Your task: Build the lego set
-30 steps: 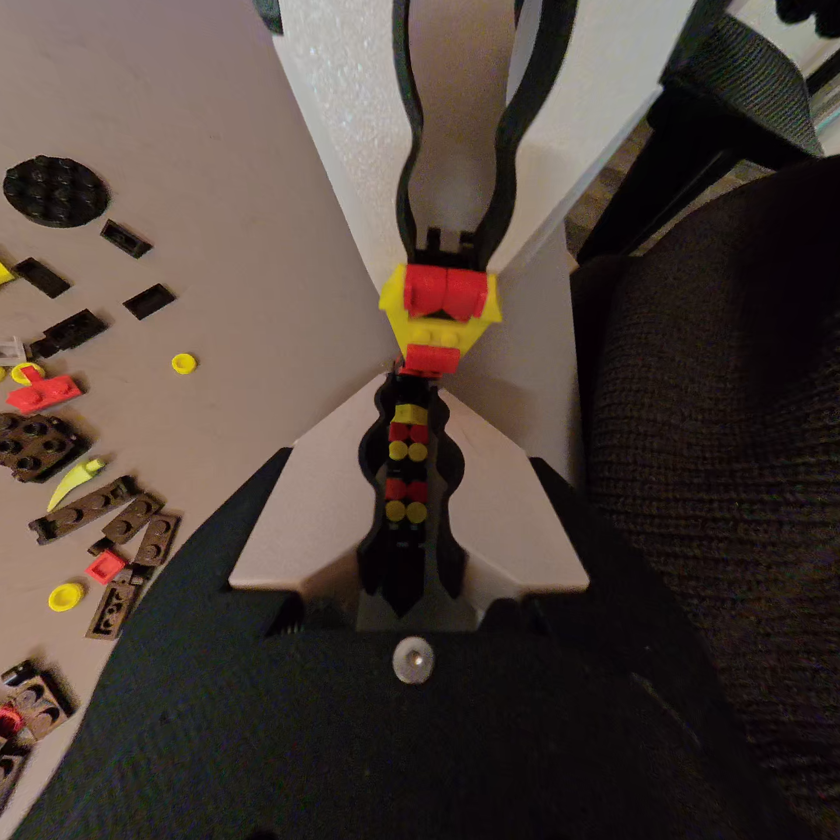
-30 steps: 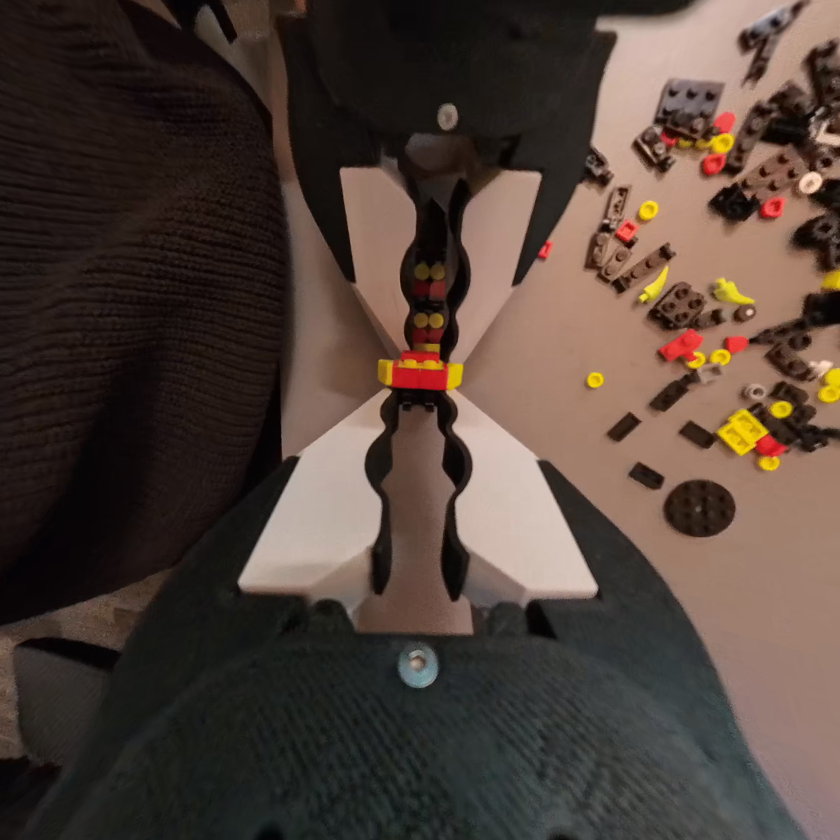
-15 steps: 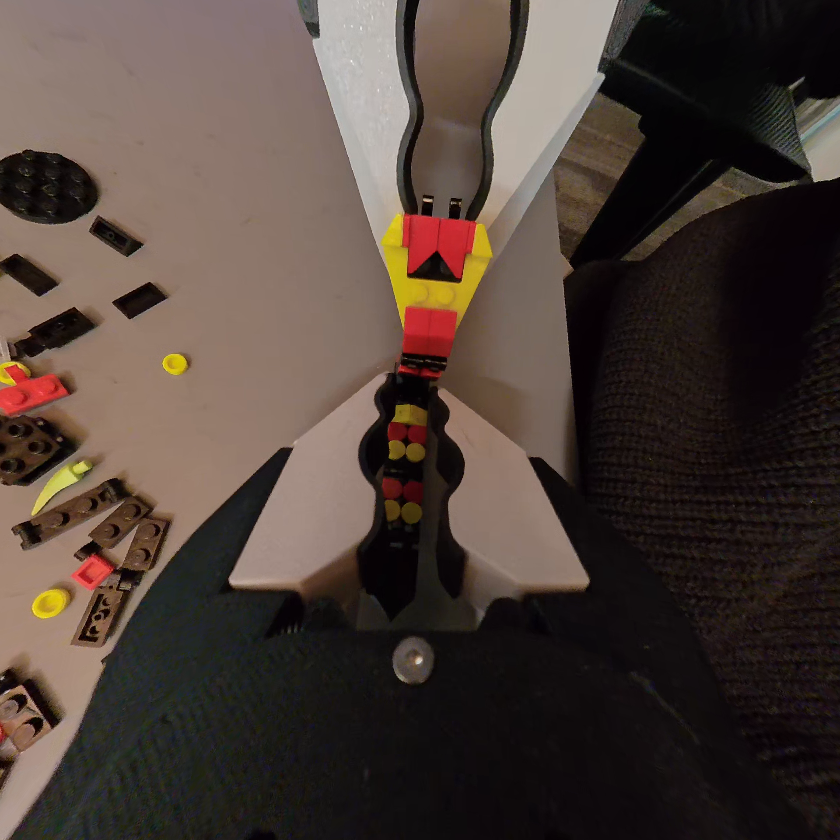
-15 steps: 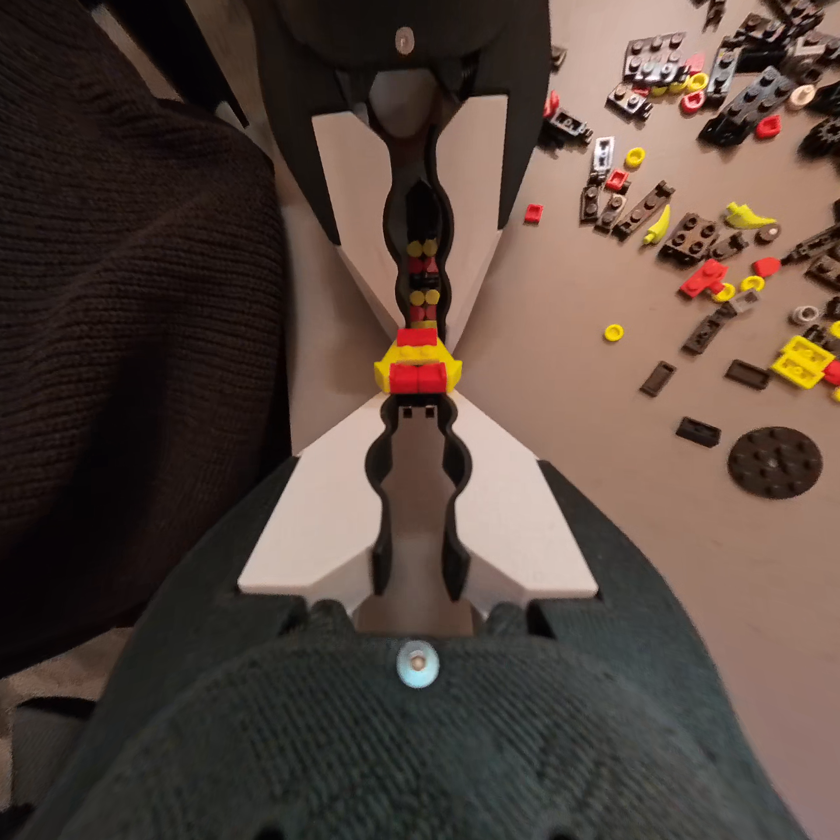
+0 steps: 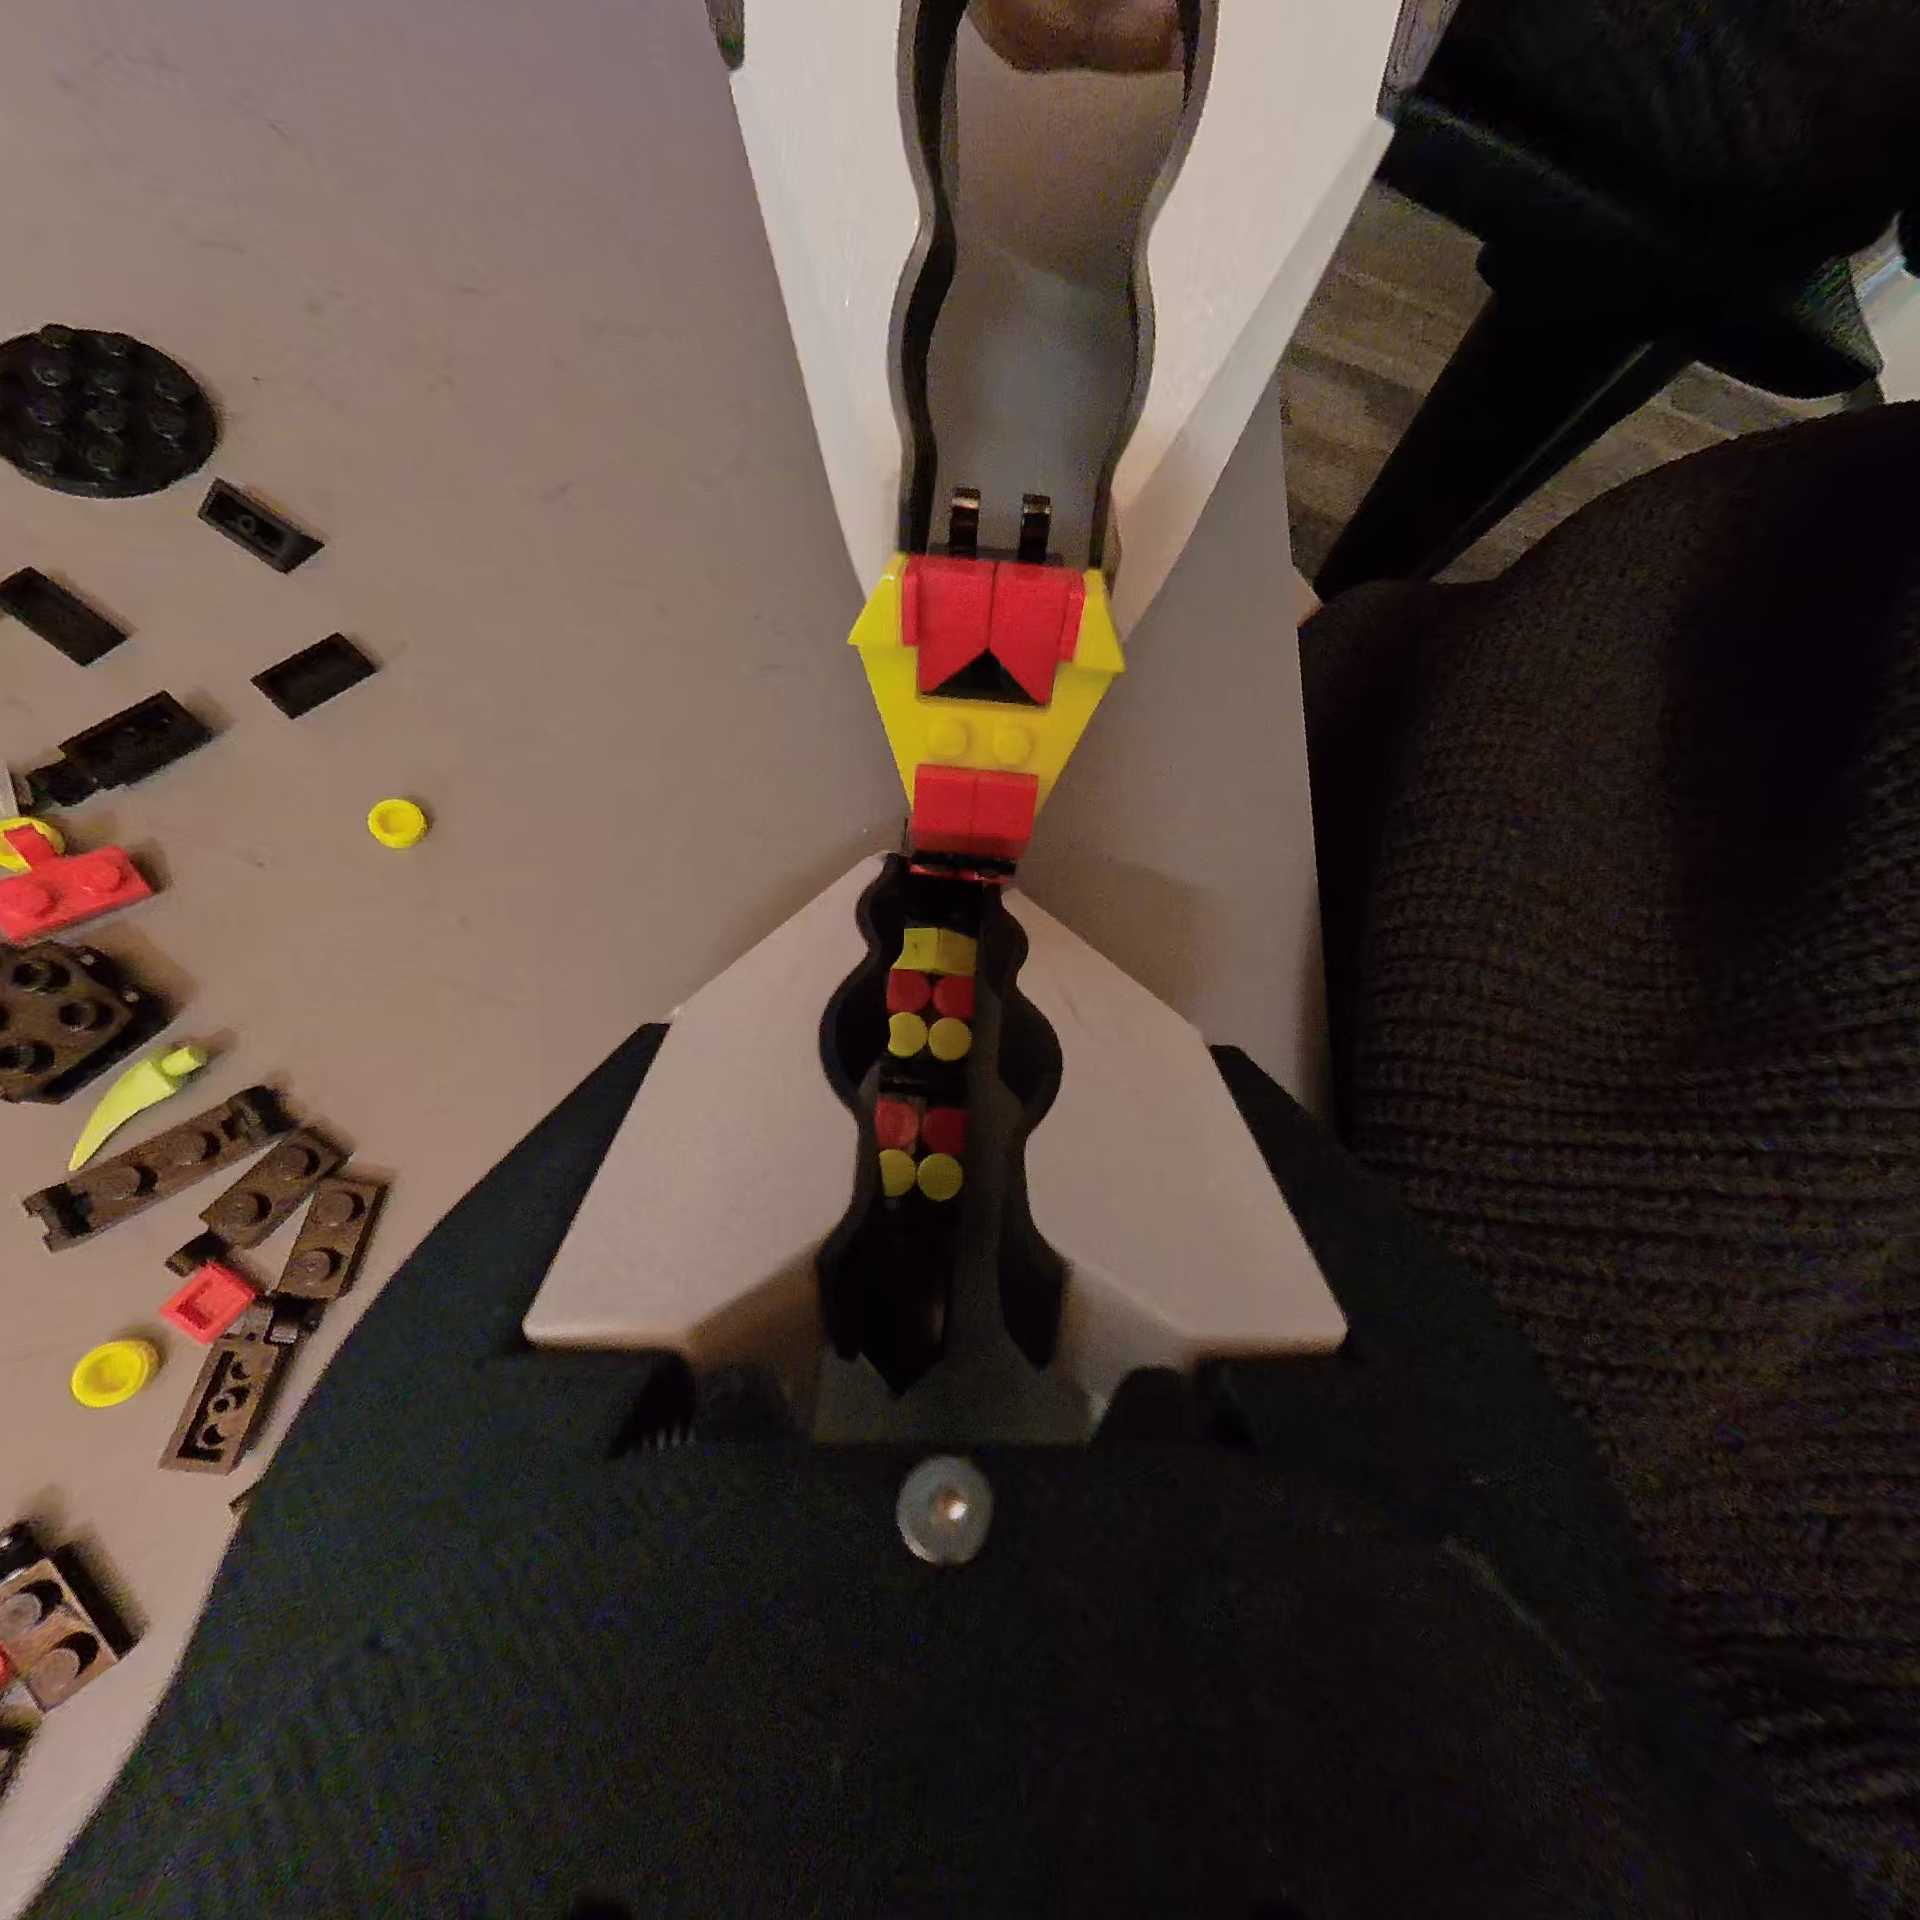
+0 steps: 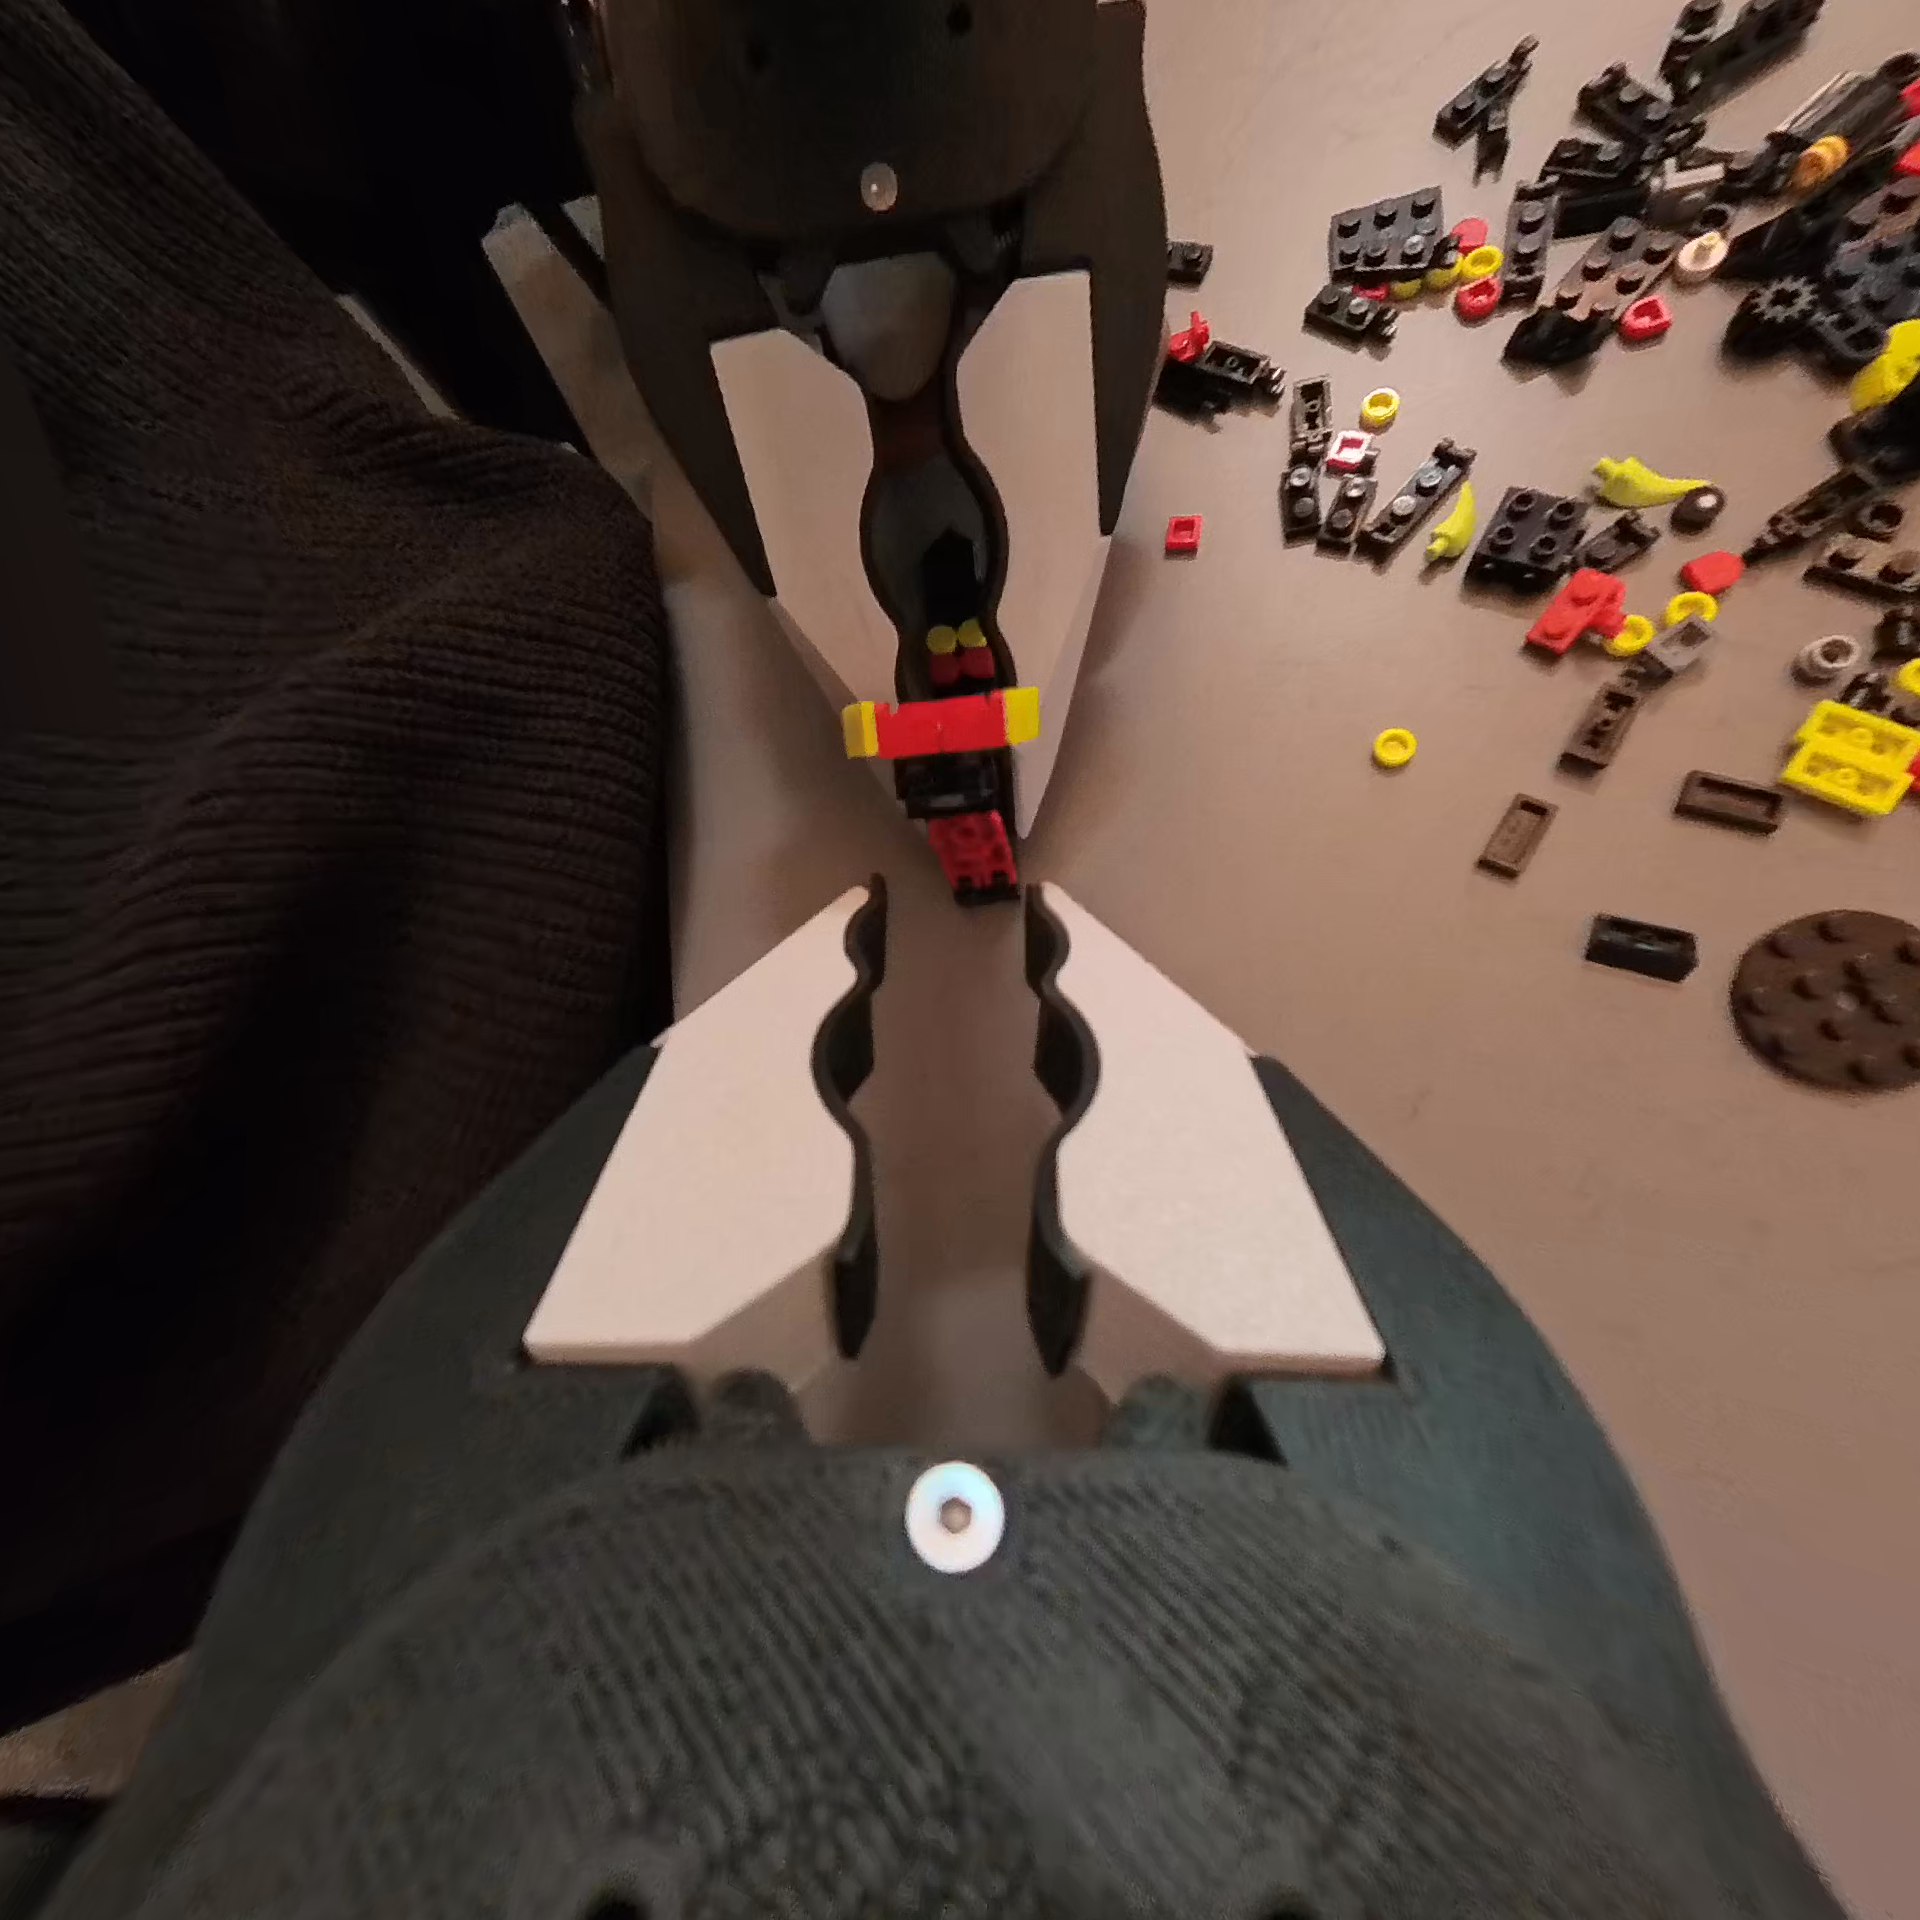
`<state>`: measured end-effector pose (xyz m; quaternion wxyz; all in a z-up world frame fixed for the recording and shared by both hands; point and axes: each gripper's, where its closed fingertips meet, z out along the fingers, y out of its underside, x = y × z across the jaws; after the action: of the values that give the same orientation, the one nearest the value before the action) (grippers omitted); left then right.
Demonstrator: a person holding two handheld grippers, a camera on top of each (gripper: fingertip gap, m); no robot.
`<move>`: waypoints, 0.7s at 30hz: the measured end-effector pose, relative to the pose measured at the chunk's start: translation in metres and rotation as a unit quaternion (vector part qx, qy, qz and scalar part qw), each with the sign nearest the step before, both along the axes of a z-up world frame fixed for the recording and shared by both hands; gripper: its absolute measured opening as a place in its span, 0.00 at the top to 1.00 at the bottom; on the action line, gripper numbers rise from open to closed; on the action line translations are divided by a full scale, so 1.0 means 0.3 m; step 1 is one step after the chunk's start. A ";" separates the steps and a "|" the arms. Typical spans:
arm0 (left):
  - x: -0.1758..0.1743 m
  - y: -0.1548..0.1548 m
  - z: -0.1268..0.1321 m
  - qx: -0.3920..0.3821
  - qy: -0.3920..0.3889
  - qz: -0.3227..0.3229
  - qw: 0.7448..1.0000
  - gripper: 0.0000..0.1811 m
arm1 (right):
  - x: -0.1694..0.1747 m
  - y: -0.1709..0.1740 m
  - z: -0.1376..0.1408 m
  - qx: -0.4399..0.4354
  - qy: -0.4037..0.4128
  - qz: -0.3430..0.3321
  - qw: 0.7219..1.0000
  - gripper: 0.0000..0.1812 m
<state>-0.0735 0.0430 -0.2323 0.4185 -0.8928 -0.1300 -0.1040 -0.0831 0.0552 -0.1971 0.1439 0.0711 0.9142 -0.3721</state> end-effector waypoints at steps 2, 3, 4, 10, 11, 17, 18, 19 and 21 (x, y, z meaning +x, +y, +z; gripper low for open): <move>0.000 0.000 0.000 0.001 -0.002 0.000 1.000 0.93 | -0.005 -0.018 -0.005 -0.016 0.013 -0.010 1.000 0.84; 0.001 0.001 0.000 0.002 -0.004 0.001 1.000 0.93 | -0.005 -0.032 -0.007 -0.027 0.022 -0.014 0.999 0.82; 0.001 0.002 -0.001 0.003 -0.006 0.001 1.000 0.93 | -0.005 -0.048 -0.009 -0.038 0.034 -0.016 0.999 0.81; 0.004 0.000 0.001 0.012 -0.035 0.006 0.999 0.93 | 0.002 -0.080 -0.056 -0.022 0.095 0.007 0.995 0.78; 0.004 -0.001 0.002 0.011 -0.034 0.006 0.999 0.93 | 0.005 -0.082 -0.063 -0.021 0.094 0.009 0.995 0.78; 0.001 -0.007 0.000 0.007 -0.027 0.006 1.000 0.93 | 0.011 -0.091 -0.077 -0.023 0.110 0.020 0.994 0.91; -0.001 -0.008 0.000 0.006 -0.026 0.007 1.000 0.93 | 0.012 -0.090 -0.077 -0.025 0.108 0.020 0.994 0.92; -0.001 -0.007 -0.001 0.004 -0.028 0.008 1.000 0.93 | 0.012 -0.088 -0.077 -0.026 0.107 0.020 0.994 0.92; 0.000 -0.003 -0.002 0.001 -0.025 0.009 1.000 0.93 | 0.013 -0.084 -0.077 -0.027 0.104 0.020 0.994 0.92</move>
<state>-0.0735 0.0421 -0.2328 0.4168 -0.8884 -0.1481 -0.1228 -0.0792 0.0300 -0.2203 0.0572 0.0096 0.9153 -0.3986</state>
